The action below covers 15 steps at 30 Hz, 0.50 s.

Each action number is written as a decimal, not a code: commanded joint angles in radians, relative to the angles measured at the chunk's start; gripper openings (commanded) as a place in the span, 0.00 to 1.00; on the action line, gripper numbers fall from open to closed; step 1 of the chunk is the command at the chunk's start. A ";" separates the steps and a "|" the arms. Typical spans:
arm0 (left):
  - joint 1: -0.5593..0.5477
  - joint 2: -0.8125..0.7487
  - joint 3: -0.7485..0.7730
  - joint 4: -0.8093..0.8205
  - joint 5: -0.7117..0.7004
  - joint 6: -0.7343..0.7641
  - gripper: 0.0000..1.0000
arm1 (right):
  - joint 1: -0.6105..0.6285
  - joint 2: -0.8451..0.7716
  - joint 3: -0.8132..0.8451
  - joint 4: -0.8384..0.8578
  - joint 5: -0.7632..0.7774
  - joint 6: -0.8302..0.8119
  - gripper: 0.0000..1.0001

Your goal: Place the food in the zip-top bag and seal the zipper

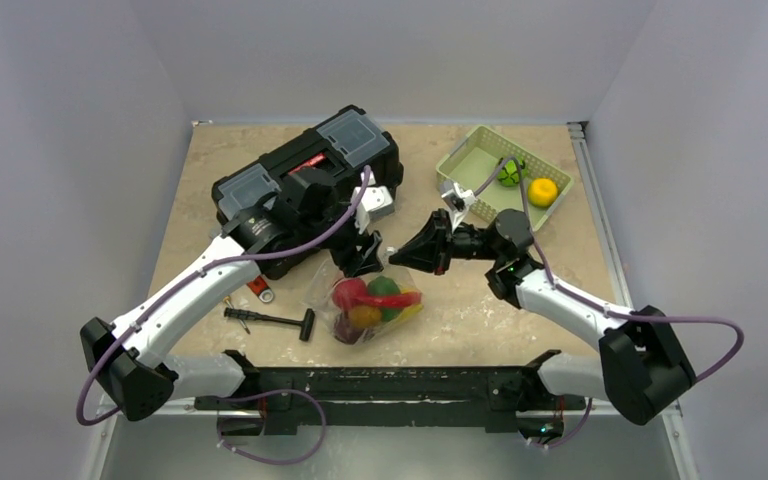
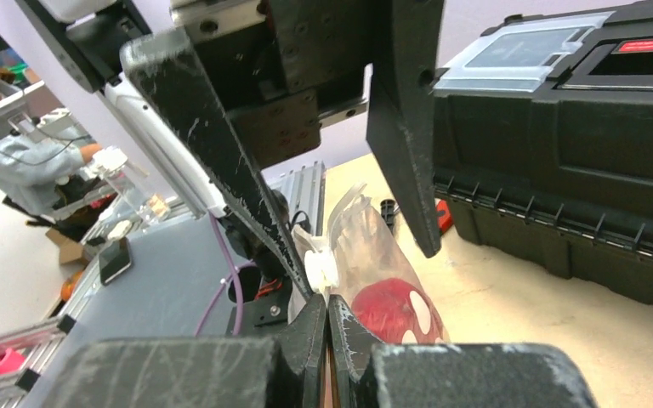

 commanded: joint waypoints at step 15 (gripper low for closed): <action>-0.130 -0.126 -0.154 0.188 -0.238 0.101 0.59 | 0.005 -0.122 -0.009 -0.058 0.211 0.051 0.00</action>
